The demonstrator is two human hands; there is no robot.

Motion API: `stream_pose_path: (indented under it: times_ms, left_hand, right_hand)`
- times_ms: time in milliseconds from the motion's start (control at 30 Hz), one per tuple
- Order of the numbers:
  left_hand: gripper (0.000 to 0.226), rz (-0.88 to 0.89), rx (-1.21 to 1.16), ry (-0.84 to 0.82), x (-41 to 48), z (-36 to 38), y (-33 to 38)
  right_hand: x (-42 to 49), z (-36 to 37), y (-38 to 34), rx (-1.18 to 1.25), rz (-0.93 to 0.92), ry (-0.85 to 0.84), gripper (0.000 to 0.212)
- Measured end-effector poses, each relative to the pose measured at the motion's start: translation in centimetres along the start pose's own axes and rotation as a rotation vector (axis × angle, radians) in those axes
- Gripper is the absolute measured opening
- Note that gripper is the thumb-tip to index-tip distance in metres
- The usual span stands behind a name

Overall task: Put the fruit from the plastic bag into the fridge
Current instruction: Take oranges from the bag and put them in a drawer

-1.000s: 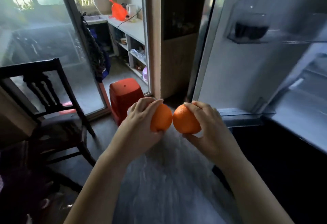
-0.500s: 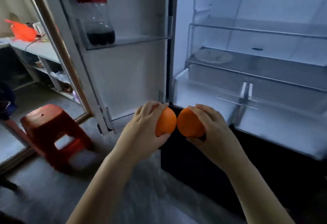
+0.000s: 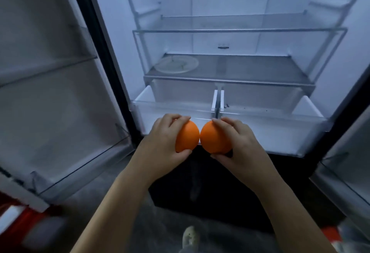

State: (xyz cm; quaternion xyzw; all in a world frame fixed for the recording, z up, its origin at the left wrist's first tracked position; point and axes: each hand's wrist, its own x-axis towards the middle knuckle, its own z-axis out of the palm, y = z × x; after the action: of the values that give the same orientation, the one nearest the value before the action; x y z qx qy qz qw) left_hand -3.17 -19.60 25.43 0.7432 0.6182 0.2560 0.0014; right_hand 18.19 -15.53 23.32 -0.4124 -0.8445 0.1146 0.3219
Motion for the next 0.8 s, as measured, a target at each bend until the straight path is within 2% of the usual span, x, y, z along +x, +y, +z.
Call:
stream_pose_path:
  times_ms: [333,533,800]
  left_hand:
    - [0.071,0.028,-0.055,-0.061,13.5,3.7,-7.2]
    - [0.073,0.01,-0.043,-0.118,20.8,5.1,-13.8]
    - [0.076,0.006,-0.027,-0.261,24.9,8.2,-18.8]
  right_hand:
    - [12.4,3.5,7.2,-0.046,0.053,-0.029,0.078]
    - [21.6,6.6,10.2,-0.1,-0.001,-0.122,0.077]
    - [26.4,9.9,13.3,-0.16,-0.017,-0.303,0.078]
